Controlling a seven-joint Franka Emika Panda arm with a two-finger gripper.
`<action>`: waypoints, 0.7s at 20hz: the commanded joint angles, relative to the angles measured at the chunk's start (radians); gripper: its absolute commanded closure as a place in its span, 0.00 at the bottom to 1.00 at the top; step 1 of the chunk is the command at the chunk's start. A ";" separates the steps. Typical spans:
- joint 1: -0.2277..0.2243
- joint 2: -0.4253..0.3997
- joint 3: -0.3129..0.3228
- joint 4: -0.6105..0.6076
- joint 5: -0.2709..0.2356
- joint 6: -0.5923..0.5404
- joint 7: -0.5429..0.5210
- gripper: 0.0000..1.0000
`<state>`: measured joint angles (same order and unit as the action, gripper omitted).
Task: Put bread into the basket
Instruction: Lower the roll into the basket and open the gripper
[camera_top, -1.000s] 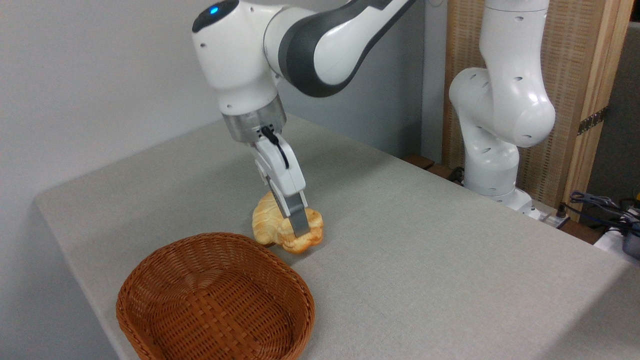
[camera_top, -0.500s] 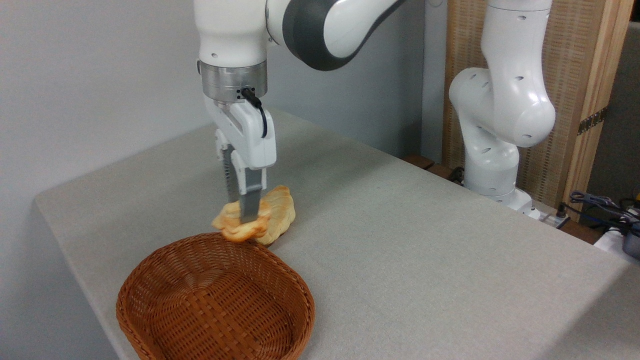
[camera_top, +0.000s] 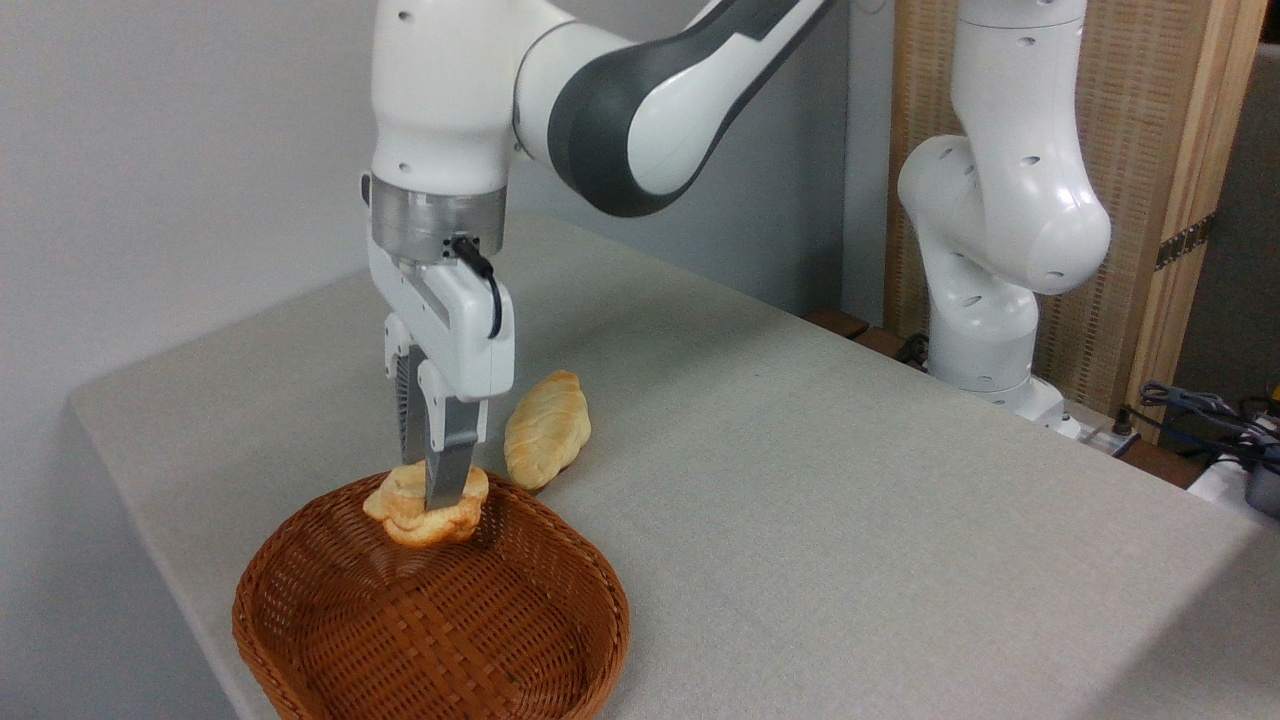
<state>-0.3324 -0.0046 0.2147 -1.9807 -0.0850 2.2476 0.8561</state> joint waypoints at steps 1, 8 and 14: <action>-0.005 0.008 0.006 0.009 -0.016 0.009 -0.008 0.00; -0.005 0.011 0.005 0.008 -0.016 0.012 -0.008 0.00; -0.007 -0.024 0.005 0.028 -0.006 -0.002 -0.188 0.00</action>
<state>-0.3325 0.0020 0.2148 -1.9755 -0.0860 2.2506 0.8025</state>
